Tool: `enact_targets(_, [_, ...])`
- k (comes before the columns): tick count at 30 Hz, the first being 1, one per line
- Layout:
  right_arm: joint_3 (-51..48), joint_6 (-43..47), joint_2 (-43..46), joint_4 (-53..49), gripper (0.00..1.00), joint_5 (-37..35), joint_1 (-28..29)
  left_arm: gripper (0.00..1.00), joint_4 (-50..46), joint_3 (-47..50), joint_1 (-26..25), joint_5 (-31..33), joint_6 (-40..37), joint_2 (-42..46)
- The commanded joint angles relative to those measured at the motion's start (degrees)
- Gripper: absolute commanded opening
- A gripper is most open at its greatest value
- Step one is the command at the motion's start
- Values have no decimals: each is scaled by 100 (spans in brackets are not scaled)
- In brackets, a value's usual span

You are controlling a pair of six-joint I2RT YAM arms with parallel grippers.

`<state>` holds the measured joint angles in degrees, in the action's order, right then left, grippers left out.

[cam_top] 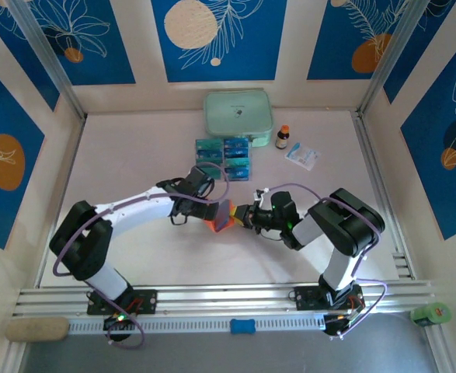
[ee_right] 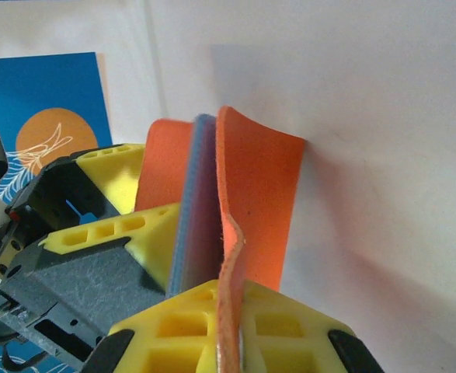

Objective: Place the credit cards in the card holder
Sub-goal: Open the card holder at the center of the table.

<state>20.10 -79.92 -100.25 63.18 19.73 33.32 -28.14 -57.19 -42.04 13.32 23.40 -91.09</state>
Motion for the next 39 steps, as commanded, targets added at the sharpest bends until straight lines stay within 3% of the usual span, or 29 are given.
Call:
enact_targets(1, [-107, 12, -57, 57, 0, -254, 116, 100, -98, 200, -28, 250, -135, 19])
enact_targets(3, [-137, 18, -56, 7, 6, -330, 164, 100, -48, 302, -32, 252, -118, -15])
enact_targets(8, [-197, 61, 49, -113, 33, -381, 202, 100, 6, 444, -27, 368, -138, -35])
enact_targets(13, [-311, 333, 756, -1027, 44, -566, 162, 100, 25, 445, -30, 444, -229, 12])
enact_targets(20, [60, 1373, 2784, -4240, 46, -1258, 165, 100, 25, 371, -32, 501, -369, 32])
enact_targets(24, [573, 1965, 3489, -5606, 46, -1522, 201, 100, 35, 349, -28, 551, -452, 34])
enact_targets(35, [1773, 2620, 2659, -5917, 21, -1206, 708, 100, -69, 114, -32, 648, -652, -41])
enact_targets(39, [2120, 2723, 2246, -5898, 17, -1170, 925, 100, -77, 76, -23, 679, -670, -50])
